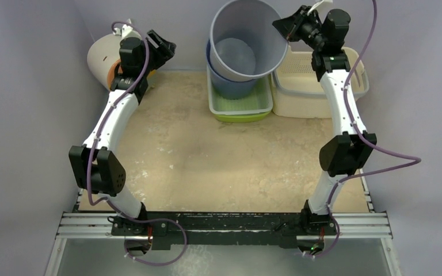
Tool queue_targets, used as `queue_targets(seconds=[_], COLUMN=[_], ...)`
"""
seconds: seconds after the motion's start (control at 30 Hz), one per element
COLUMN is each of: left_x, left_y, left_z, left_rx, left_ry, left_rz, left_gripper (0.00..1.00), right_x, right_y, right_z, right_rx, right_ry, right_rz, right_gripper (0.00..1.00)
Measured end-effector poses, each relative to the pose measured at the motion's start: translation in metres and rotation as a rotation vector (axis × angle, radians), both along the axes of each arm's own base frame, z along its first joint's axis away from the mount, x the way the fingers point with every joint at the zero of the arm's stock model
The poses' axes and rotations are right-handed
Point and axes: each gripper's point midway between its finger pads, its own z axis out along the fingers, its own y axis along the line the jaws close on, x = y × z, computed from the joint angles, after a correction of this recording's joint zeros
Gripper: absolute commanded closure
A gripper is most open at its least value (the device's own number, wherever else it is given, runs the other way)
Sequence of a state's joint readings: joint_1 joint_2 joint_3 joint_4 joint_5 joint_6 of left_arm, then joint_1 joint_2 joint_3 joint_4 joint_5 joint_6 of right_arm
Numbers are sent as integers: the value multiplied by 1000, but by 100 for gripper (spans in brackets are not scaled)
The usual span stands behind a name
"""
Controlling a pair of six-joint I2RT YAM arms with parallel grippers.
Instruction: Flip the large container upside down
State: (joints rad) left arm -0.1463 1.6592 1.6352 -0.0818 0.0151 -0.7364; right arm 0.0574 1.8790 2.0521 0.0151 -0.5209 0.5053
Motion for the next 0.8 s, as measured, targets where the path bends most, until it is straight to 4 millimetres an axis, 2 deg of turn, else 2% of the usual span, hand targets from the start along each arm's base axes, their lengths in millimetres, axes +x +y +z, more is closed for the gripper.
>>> queue_targets(seconds=[0.17, 0.3, 0.43, 0.47, 0.53, 0.63, 0.7, 0.8], left_x=[-7, -11, -13, -14, -14, -15, -15, -16], left_y=[17, 23, 25, 26, 29, 34, 37, 43], left_z=[-19, -17, -13, -12, -11, -11, -11, -16], left_rx=[3, 2, 13, 15, 20, 22, 25, 42], left_ry=[45, 43, 33, 31, 28, 28, 31, 47], left_rz=[15, 14, 7, 7, 9, 17, 22, 31], left_gripper=[31, 31, 31, 31, 32, 32, 33, 33], right_x=[-23, -65, -114, -123, -141, -154, -155, -146], right_y=[4, 8, 18, 20, 27, 36, 42, 51], right_z=[54, 117, 168, 175, 183, 179, 167, 137], right_rx=[29, 72, 113, 120, 133, 137, 135, 128], right_ry=[-144, -305, -450, -471, -504, -507, -480, -407], right_rz=[31, 77, 175, 200, 259, 339, 380, 414], right_gripper=[100, 100, 100, 100, 100, 100, 100, 100])
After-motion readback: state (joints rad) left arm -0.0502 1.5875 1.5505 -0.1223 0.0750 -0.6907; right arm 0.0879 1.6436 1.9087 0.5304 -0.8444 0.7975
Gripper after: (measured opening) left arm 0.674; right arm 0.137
